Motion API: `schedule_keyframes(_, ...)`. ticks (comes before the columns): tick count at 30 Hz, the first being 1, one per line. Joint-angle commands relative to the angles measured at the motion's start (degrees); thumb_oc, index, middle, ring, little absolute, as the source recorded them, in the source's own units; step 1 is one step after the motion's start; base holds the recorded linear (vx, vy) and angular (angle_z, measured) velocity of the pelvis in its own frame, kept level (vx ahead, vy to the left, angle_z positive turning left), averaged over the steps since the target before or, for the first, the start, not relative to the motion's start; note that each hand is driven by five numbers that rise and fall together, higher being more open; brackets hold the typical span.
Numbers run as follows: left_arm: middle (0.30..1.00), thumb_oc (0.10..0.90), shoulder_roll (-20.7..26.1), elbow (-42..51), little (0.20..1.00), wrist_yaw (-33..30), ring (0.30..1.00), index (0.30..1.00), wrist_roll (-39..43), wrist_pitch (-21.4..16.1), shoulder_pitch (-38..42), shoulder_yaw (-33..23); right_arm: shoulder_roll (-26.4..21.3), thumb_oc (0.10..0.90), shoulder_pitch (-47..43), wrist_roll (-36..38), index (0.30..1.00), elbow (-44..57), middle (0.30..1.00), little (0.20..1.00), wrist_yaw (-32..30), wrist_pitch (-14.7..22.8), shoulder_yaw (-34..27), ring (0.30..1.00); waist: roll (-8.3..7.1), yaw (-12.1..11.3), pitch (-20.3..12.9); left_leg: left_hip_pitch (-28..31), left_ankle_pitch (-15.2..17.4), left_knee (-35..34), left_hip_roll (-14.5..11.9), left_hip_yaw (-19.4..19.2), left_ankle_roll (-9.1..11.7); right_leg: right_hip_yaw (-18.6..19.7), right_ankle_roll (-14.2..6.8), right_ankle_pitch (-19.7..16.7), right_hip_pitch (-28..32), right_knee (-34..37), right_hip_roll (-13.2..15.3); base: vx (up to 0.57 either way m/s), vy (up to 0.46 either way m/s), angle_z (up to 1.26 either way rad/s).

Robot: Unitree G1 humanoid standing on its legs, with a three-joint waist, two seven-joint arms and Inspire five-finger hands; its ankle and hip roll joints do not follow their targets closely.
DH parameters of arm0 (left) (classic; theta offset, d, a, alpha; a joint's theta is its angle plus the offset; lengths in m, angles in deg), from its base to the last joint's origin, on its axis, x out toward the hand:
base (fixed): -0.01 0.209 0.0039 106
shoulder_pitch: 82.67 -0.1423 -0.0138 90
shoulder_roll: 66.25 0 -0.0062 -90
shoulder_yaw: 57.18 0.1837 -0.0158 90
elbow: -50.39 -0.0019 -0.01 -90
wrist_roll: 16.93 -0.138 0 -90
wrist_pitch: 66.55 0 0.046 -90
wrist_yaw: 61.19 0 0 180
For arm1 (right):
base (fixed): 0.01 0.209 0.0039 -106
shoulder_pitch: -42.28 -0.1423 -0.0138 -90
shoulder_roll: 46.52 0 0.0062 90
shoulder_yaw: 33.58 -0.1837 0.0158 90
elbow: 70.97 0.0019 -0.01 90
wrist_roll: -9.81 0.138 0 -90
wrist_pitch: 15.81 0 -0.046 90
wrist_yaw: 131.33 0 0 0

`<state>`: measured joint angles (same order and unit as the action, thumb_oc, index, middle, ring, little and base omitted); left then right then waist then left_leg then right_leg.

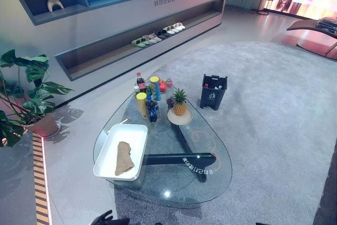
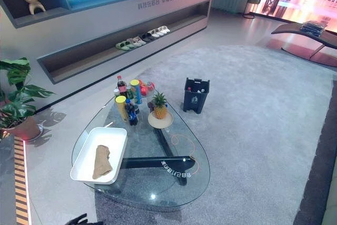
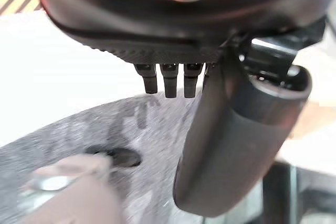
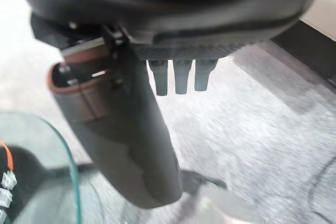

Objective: Wipe the table with a cloth and put it in the basket.

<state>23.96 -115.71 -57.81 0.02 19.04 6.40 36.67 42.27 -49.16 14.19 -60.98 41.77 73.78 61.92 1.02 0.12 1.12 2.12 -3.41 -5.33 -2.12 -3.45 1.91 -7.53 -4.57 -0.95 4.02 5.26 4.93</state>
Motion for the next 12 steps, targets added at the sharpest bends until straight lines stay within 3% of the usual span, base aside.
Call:
schedule_keyframes(1,0.9,0.8,1.8,-3.7,0.9,-0.4,0.9,0.9,-3.3,1.5,5.0,-1.0,-0.9,0.8,-4.5,-1.4,0.9,-2.7,0.9,0.9,0.4,-1.8,0.7,0.9,-1.0,-0.4,1.5,2.8,5.3,1.2,1.1,-3.1,0.5,-3.6,-1.5,2.0,0.6,-3.8,0.8,0.04,-0.008,-0.04)
schedule_keyframes(12,0.9,0.8,0.6,-3.9,0.9,0.4,0.9,0.9,-3.3,2.2,5.9,0.9,0.3,0.8,-4.9,-1.9,0.9,-2.7,0.9,0.9,2.1,-3.2,3.0,0.9,-1.1,0.0,1.2,4.1,5.6,0.9,-0.3,-4.3,1.2,-4.0,-1.6,2.1,1.6,-3.3,1.1,0.01,-0.004,0.0)
